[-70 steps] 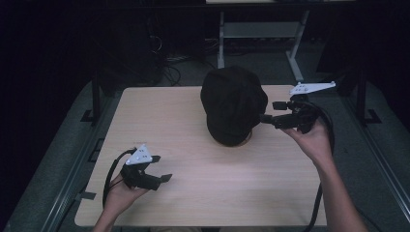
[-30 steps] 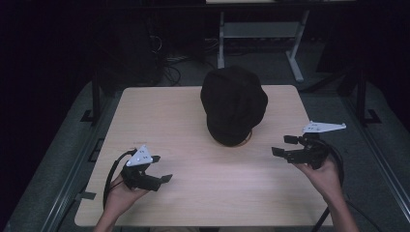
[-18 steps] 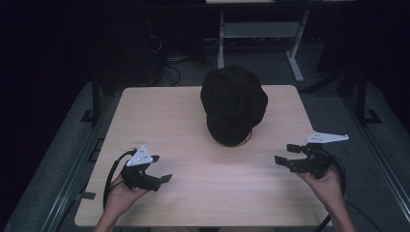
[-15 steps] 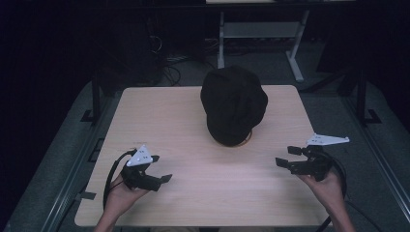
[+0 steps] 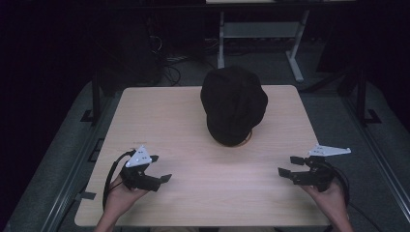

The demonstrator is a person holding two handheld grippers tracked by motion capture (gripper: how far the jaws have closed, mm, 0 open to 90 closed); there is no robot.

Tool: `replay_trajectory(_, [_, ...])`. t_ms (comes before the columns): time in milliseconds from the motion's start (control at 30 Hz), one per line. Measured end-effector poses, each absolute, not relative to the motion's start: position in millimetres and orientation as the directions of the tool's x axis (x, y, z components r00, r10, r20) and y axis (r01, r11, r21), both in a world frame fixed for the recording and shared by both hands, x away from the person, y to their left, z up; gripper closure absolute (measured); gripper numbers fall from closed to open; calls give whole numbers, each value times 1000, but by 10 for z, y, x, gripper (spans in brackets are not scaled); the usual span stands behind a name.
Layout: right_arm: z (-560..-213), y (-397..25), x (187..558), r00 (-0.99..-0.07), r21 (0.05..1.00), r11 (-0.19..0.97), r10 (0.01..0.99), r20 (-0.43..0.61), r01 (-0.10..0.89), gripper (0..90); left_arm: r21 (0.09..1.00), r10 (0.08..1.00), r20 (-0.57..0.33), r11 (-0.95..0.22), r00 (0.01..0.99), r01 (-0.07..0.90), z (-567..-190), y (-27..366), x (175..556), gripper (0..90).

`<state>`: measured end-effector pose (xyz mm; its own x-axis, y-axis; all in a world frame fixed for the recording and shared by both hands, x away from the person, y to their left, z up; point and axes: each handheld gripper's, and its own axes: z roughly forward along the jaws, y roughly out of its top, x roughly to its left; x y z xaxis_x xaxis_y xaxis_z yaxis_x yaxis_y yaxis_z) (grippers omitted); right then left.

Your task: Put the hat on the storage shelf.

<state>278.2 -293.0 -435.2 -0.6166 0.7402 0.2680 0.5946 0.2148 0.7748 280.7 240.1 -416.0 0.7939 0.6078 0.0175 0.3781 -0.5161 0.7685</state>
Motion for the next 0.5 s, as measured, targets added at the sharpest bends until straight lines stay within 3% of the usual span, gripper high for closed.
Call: replay_trajectory(500, [-4499, -2915, 2585, -616, 777, 206, 737, 277, 595, 194, 784, 614, -28, -476, 789, 399, -4198, 2426, 2797, 165])
